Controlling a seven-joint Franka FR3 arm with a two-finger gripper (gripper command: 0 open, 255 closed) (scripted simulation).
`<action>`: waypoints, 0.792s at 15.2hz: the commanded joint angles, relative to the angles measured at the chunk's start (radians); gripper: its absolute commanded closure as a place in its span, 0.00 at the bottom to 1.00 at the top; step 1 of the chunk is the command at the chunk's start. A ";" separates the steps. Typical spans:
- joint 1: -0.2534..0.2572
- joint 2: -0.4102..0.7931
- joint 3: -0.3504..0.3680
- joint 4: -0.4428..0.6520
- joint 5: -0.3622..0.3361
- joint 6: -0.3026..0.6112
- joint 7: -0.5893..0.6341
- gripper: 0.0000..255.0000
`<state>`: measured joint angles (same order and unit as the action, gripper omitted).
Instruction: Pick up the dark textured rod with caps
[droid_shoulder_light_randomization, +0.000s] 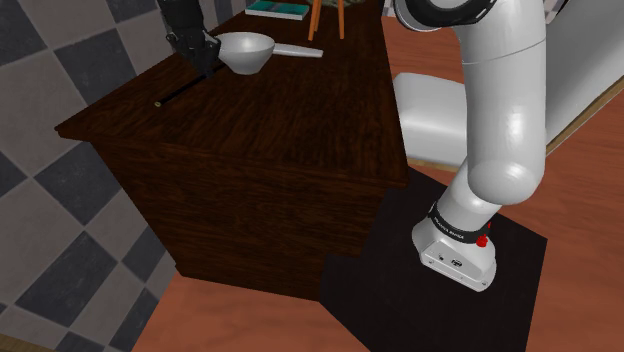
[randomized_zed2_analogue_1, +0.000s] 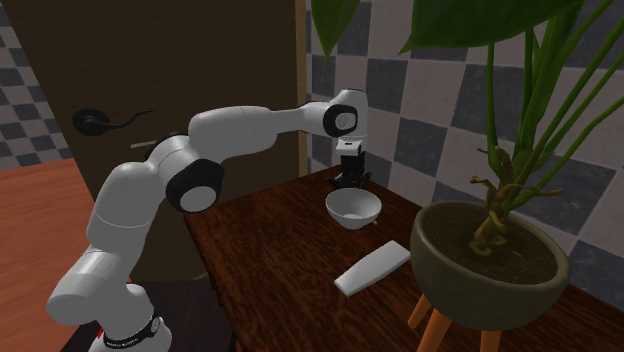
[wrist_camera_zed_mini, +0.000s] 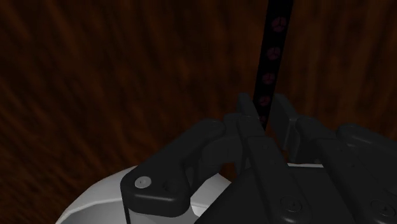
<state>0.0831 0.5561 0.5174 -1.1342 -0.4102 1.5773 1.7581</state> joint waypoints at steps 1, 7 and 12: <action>0.001 0.006 -0.001 -0.007 0.001 -0.006 0.001 1.00; 0.010 0.016 -0.003 0.039 -0.002 -0.041 -0.009 1.00; 0.040 0.042 -0.008 0.153 -0.013 -0.124 -0.026 1.00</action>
<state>0.1195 0.5979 0.5099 -0.9954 -0.4223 1.4669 1.7347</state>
